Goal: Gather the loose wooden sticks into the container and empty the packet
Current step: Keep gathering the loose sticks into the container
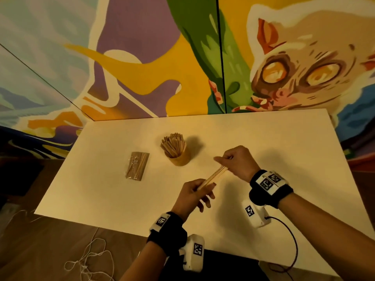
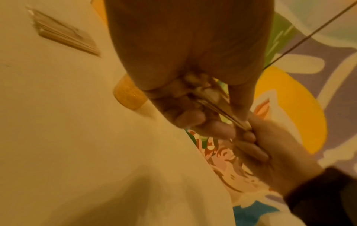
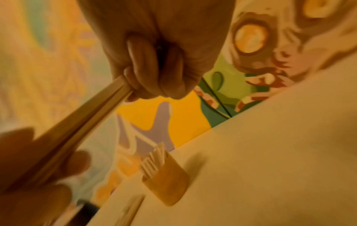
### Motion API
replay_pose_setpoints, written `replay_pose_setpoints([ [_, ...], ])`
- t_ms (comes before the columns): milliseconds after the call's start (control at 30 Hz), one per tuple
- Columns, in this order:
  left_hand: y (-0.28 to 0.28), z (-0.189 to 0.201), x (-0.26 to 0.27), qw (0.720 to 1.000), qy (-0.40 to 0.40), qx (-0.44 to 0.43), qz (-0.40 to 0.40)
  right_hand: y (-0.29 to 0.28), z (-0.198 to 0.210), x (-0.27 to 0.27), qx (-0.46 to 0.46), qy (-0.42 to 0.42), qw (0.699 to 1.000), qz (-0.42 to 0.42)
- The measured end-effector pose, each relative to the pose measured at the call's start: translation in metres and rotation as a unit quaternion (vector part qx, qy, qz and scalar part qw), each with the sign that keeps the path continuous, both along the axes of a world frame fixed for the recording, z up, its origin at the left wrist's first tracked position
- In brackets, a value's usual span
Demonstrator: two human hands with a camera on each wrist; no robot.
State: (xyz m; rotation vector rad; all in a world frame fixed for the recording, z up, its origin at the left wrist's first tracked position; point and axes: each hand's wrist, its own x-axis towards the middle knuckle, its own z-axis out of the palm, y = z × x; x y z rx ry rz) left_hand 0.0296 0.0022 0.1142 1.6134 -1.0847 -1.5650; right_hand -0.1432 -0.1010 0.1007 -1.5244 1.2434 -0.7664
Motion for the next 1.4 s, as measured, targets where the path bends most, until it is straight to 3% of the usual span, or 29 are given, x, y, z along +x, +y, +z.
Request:
replay_pose_setpoints([
  [100,-0.002,0.003,0.008,0.993,0.052,-0.022,0.099,0.006,-0.011,-0.002,0.085,-0.098,0.986,-0.103],
  [233,-0.011,-0.004,0.006,0.982,0.100,-0.029,0.159,0.039,-0.023,0.024,0.112,-0.136,0.975,-0.136],
  [333,-0.018,-0.015,0.017,0.982,0.075,-0.036,0.169,0.057,-0.033,0.043,0.145,-0.184,0.960,-0.156],
  [467,-0.026,-0.029,0.056,0.986,0.059,-0.037,0.151,0.068,-0.034,0.065,0.214,-0.253,0.936,-0.123],
  [567,-0.031,-0.030,0.088,0.992,0.080,-0.033,0.092,0.068,-0.030,0.088,0.270,-0.290,0.909,-0.129],
  [767,-0.035,-0.027,0.154,0.991,0.125,-0.053,0.006,0.055,-0.029,0.151,0.307,-0.308,0.882,-0.181],
  [833,-0.040,-0.031,0.178,0.991,0.123,-0.052,0.014,0.051,-0.030,0.174,0.318,-0.313,0.877,-0.177],
  [1033,-0.057,-0.046,0.235,0.985,0.165,-0.023,0.050,0.035,-0.023,0.229,0.291,-0.259,0.909,-0.152],
  [1200,-0.073,-0.061,0.269,0.981,0.172,-0.001,0.088,-0.001,-0.013,0.227,0.219,-0.136,0.952,-0.163],
  [1300,-0.086,-0.084,0.300,0.988,0.071,-0.003,0.139,-0.039,0.000,0.199,0.144,0.006,0.976,-0.164],
  [1400,-0.098,-0.110,0.338,0.981,-0.095,-0.010,0.168,-0.075,0.010,0.183,0.069,0.166,0.978,-0.106],
])
